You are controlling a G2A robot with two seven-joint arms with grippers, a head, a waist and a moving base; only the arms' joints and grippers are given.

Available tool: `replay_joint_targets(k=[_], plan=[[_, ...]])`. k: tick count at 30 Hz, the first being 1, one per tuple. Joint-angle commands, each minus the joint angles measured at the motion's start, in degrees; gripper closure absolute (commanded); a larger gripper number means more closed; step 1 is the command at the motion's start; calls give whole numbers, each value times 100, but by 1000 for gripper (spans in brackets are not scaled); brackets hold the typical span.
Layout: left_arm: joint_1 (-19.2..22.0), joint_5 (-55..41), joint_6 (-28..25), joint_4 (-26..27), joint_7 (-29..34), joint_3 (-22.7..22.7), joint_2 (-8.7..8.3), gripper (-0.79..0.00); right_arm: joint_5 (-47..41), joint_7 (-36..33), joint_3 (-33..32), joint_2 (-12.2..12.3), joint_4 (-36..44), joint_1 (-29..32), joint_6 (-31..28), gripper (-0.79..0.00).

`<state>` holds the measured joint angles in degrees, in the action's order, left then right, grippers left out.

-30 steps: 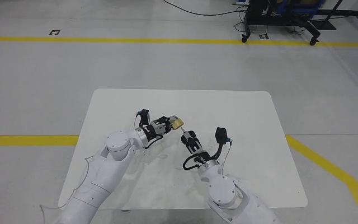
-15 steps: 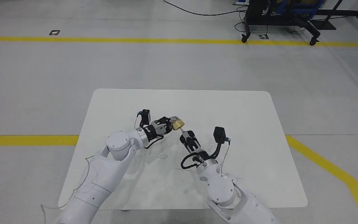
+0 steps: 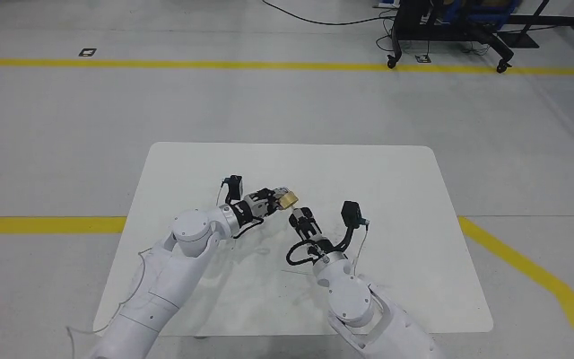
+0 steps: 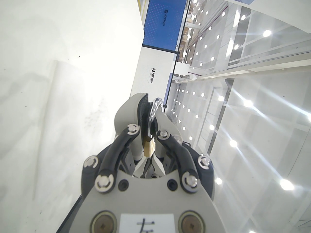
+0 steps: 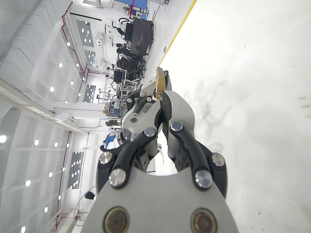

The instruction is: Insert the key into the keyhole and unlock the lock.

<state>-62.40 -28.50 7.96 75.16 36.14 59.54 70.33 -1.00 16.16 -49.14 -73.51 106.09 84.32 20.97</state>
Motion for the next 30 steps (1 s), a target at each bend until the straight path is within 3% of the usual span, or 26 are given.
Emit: replay_joint_targets(k=[1,11,12,13,30], plan=[[7,29,-13,-6,16,-1,2,0,-8,-28,-5,-19,-20,-20,27,0],[25,169,-57,-22,148,-36,15,0,-4,20,-71,-117,-120,-50,76,0],[27,174,-53,-23,144,-35,17,0,-17,28,-83,-126,-119,-45,79,-268],[27,171,-56,-21,139,-32,19,0,-30,34,-96,-135,-117,-38,85,-776],[-91,-30,-102,104,-20,94,50,0,-33,-24,-186,-169,-45,43,67,-785]])
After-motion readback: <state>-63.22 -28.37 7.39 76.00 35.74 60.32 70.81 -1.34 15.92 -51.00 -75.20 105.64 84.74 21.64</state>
